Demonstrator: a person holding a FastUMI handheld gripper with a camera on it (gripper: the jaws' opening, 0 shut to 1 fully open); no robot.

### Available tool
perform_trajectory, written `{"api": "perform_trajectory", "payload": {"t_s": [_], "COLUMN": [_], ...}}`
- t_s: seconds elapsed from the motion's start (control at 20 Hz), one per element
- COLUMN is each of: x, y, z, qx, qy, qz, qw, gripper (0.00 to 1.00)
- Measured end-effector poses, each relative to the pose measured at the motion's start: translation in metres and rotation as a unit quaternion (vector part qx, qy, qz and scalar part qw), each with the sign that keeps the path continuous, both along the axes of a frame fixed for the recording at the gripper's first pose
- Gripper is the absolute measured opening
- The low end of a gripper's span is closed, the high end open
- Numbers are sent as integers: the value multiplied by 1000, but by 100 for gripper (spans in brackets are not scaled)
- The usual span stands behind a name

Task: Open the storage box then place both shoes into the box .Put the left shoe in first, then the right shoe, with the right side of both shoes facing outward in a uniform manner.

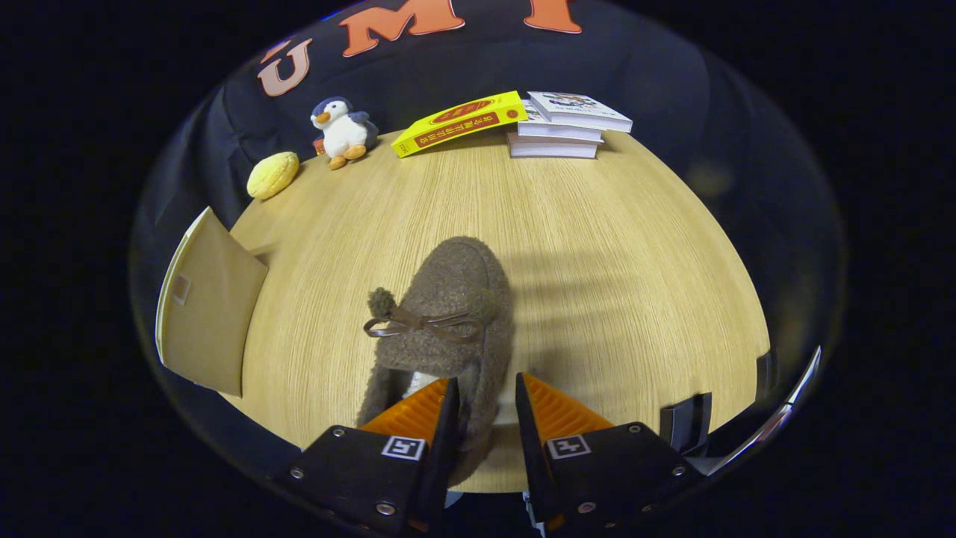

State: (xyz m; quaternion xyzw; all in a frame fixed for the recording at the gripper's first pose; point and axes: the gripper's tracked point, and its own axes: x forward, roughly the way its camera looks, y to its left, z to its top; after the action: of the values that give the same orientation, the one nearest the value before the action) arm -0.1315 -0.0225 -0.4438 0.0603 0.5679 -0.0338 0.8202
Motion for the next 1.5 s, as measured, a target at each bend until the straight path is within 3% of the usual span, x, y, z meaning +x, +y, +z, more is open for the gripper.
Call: {"api": "perform_trajectory", "payload": {"t_s": [0.25,0.45,0.95,1.5], "x": [13,7,29,79], "y": [-2,1,56,206], "z": [-15,-13,69,153], "qx": [0,19,40,88], "qy": [-2,25,15,-39], "qz": [-37,-58,-48,43], "qw": [999,998,998,994], "gripper": [17,4,4,4]}}
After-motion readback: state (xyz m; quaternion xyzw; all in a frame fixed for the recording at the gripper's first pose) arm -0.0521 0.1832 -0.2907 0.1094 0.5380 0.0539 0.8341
